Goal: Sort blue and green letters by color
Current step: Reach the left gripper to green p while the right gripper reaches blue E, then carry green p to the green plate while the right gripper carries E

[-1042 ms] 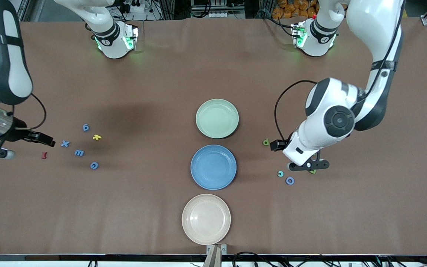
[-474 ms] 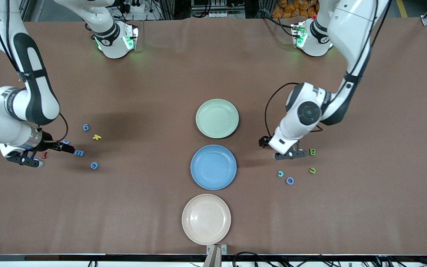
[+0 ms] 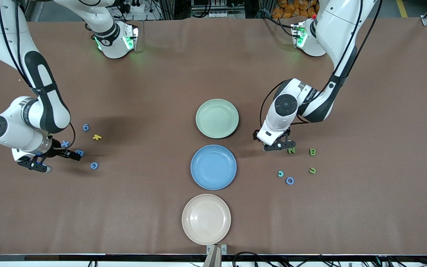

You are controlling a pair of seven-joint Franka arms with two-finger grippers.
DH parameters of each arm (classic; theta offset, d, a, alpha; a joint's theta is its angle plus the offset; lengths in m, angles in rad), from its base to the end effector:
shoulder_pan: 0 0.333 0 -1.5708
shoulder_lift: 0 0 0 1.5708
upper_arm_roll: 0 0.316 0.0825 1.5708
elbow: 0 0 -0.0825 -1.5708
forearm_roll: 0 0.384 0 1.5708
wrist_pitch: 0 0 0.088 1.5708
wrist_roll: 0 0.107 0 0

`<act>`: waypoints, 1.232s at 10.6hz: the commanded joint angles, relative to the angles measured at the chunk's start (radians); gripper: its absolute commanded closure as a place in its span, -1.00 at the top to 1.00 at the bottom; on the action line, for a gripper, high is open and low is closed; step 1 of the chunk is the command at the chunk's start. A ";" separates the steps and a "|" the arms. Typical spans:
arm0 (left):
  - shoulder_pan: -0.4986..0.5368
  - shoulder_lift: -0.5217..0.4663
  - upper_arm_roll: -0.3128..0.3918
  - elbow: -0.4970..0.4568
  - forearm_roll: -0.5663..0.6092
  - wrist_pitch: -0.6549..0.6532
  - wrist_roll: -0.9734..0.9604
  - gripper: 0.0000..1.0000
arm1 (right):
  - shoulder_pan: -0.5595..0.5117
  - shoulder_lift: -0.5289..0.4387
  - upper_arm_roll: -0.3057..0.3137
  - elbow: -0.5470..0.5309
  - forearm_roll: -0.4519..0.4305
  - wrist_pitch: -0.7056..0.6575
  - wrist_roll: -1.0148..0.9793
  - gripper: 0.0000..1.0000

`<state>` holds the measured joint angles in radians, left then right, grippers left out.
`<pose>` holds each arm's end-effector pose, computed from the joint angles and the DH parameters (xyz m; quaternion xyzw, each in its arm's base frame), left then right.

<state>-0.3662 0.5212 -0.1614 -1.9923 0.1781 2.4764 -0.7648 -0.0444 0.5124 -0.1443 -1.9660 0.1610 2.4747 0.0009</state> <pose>0.5244 -0.3040 0.1974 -0.9982 -0.0576 0.0021 0.0188 0.6059 -0.1134 0.2119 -0.9888 0.1482 -0.0038 0.0143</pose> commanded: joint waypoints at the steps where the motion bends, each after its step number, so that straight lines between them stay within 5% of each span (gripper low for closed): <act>1: 0.004 0.022 0.005 -0.005 0.037 0.079 -0.028 1.00 | -0.006 0.000 0.006 -0.068 0.031 0.091 0.005 1.00; 5: 0.004 0.051 0.005 0.000 0.037 0.118 -0.027 1.00 | -0.002 -0.006 0.008 -0.158 0.032 0.182 0.004 0.96; 7: 0.003 0.057 0.005 -0.002 0.038 0.118 -0.025 1.00 | 0.001 -0.011 0.009 -0.169 0.031 0.178 0.004 0.28; 8: 0.000 0.060 0.005 -0.003 0.038 0.118 -0.028 0.73 | 0.003 -0.011 0.009 -0.168 0.032 0.173 0.005 0.03; 9: -0.002 0.059 0.005 -0.003 0.037 0.118 -0.051 -0.56 | 0.003 -0.014 0.009 -0.168 0.032 0.171 0.005 -0.15; 10: 0.000 0.059 0.005 -0.003 0.037 0.118 -0.062 -1.00 | 0.003 -0.014 0.009 -0.168 0.032 0.170 0.005 -0.29; 13: 0.000 0.054 0.005 -0.003 0.037 0.118 -0.064 -1.00 | 0.009 -0.018 0.011 -0.153 0.061 0.164 0.005 -0.46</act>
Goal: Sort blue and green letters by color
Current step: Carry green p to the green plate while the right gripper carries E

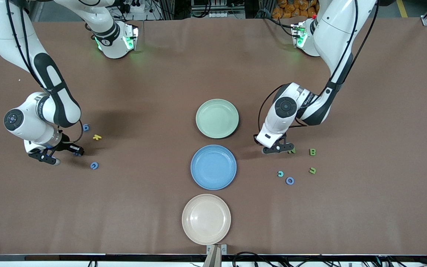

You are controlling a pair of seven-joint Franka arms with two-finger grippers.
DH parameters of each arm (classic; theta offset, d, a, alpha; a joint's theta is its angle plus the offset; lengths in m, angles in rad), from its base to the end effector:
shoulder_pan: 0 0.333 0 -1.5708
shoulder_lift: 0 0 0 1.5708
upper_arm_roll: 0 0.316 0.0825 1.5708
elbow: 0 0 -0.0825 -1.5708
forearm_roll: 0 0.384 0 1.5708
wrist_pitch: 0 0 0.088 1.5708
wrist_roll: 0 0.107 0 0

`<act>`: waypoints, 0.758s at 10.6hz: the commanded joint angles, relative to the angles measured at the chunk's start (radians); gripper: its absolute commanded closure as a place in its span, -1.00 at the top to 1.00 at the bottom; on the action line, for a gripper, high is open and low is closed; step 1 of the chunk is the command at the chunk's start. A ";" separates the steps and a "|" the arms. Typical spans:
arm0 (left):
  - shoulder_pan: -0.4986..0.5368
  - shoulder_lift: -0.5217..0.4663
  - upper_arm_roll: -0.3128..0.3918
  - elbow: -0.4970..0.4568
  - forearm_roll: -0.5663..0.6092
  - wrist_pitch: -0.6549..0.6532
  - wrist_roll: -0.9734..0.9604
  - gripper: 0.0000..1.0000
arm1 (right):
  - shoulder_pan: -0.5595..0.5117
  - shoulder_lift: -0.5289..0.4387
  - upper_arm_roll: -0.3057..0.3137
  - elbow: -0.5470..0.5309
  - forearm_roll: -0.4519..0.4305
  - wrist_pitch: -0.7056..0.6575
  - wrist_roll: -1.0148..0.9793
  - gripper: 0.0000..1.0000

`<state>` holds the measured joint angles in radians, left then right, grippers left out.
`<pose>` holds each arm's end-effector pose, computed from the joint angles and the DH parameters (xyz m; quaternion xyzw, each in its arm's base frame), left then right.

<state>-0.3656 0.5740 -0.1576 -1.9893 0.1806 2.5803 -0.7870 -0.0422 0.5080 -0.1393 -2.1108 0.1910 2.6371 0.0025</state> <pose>0.5282 -0.3063 0.1758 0.9975 0.0690 0.0154 0.0036 0.5689 -0.1099 0.1749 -0.9861 0.1651 -0.0150 0.0122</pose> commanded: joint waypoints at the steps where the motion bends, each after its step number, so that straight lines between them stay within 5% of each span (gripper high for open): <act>1: 0.002 -0.002 0.000 -0.006 0.034 0.014 -0.041 -1.00 | 0.013 -0.022 0.006 0.023 0.031 -0.026 0.005 -0.51; 4: 0.002 -0.043 0.000 -0.005 0.034 0.005 -0.044 -1.00 | 0.085 -0.037 0.006 0.122 0.030 -0.164 0.185 -0.48; 8: 0.002 -0.109 -0.003 0.007 0.022 -0.034 -0.076 -1.00 | 0.260 -0.033 0.041 0.214 0.030 -0.166 0.501 -0.47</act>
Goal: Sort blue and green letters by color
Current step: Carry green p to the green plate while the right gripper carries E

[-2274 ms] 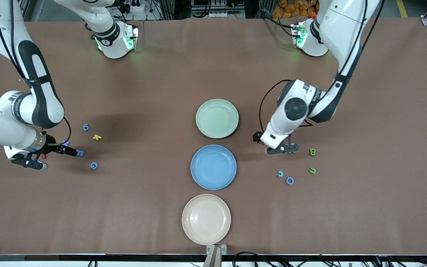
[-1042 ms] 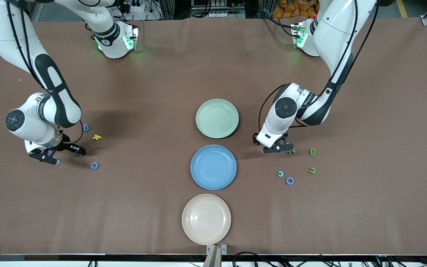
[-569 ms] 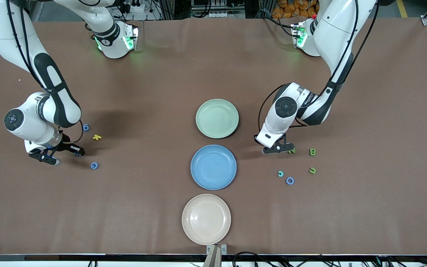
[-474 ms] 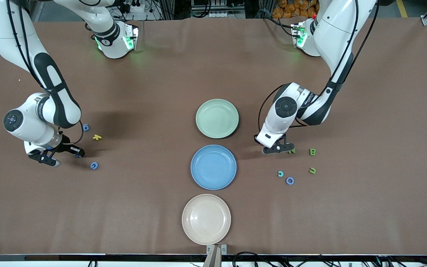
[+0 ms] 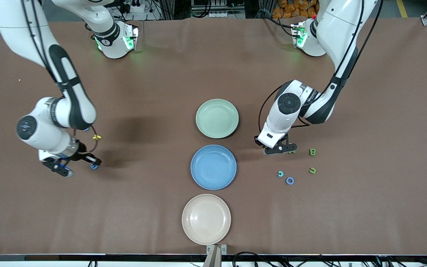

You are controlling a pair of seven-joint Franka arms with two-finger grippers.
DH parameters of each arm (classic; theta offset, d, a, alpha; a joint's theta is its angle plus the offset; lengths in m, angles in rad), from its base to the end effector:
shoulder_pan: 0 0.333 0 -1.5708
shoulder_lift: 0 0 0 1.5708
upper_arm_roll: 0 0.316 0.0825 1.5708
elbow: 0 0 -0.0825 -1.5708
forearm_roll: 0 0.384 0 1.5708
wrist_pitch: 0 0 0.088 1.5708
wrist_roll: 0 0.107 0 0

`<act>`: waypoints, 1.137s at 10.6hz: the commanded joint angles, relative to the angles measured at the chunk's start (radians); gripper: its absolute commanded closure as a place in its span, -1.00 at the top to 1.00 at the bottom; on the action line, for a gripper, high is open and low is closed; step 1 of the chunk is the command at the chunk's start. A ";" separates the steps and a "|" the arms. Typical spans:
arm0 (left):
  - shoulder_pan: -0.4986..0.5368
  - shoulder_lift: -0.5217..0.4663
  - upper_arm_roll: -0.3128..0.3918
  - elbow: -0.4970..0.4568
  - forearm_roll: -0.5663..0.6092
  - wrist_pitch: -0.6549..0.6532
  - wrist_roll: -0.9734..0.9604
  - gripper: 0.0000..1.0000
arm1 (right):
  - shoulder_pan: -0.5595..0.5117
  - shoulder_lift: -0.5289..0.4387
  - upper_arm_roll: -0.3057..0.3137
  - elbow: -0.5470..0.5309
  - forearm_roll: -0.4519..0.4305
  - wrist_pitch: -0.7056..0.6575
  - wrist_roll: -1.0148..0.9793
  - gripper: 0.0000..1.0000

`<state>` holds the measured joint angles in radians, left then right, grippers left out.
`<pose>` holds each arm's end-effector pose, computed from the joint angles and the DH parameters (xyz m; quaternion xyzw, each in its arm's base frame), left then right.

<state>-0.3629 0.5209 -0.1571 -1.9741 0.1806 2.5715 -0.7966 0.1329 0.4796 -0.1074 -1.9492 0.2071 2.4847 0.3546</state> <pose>0.5405 -0.3089 0.2130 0.9961 0.0761 0.0426 0.0160 0.6263 0.0179 0.2384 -0.9705 0.2354 -0.0224 0.0461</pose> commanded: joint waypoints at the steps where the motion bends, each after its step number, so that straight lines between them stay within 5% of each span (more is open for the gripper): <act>1: -0.001 -0.074 -0.013 -0.008 0.022 -0.031 -0.087 -1.00 | 0.118 -0.001 0.024 0.077 0.015 -0.013 0.223 -0.47; 7: -0.019 -0.079 -0.218 0.057 0.022 -0.103 -0.379 -1.00 | 0.372 0.097 0.052 0.260 0.009 0.000 0.601 -0.47; 10: -0.138 -0.009 -0.220 0.101 0.031 -0.103 -0.482 -1.00 | 0.425 0.209 0.054 0.424 0.011 0.025 0.632 -0.47; 12: -0.165 0.027 -0.217 0.118 0.034 -0.103 -0.495 -1.00 | 0.442 0.221 0.054 0.432 0.014 0.126 0.632 -0.47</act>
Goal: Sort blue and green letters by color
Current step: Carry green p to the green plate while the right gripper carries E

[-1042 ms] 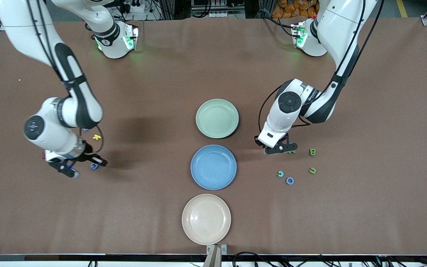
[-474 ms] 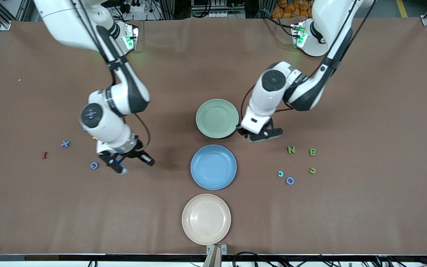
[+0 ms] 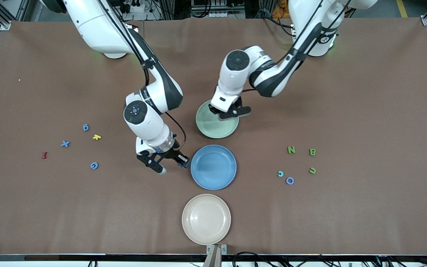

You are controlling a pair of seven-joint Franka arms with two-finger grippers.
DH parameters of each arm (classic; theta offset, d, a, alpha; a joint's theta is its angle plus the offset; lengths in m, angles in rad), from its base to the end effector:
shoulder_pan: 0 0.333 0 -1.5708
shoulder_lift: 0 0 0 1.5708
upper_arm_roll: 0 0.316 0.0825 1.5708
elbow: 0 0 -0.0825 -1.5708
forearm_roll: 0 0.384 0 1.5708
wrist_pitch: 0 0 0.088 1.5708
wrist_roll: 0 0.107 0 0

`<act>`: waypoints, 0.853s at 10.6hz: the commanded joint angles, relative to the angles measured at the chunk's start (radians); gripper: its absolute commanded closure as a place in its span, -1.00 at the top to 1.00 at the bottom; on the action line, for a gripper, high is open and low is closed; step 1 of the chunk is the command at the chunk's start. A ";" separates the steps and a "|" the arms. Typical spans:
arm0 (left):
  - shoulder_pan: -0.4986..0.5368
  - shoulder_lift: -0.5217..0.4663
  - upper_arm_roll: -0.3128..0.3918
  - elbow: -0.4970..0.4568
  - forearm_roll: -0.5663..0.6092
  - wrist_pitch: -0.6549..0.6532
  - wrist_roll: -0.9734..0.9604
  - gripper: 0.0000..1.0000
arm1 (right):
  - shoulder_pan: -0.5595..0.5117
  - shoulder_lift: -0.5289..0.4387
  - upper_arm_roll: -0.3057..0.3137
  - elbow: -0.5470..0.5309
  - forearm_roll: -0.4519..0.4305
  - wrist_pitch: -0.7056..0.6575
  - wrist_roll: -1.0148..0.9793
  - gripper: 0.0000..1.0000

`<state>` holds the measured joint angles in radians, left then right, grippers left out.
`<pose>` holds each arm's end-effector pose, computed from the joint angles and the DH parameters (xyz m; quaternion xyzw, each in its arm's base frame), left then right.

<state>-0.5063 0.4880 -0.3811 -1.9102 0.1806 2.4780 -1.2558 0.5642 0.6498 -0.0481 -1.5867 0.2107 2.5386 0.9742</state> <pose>0.4150 -0.4876 0.2673 0.9878 0.1409 0.0058 0.0663 0.6294 0.3609 0.2867 -0.9429 0.2913 -0.0712 0.1452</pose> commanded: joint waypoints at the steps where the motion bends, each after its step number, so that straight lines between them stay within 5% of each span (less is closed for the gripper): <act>1: -0.020 0.063 0.007 0.065 0.036 -0.010 -0.028 0.00 | 0.019 0.062 -0.004 0.071 0.010 0.125 0.014 -0.44; 2: -0.018 0.063 0.010 0.063 0.037 -0.011 -0.019 0.99 | 0.028 0.068 0.002 0.071 0.012 0.181 0.015 -0.44; 9: 0.188 0.041 0.027 0.048 0.074 -0.084 0.274 1.00 | 0.134 0.157 0.008 0.103 0.004 0.209 0.095 -0.41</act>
<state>-0.3946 0.5426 -0.3458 -1.8629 0.2261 2.4249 -1.0778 0.6501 0.7257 -0.0354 -1.5477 0.2110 2.7343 1.0388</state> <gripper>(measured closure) 0.000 0.599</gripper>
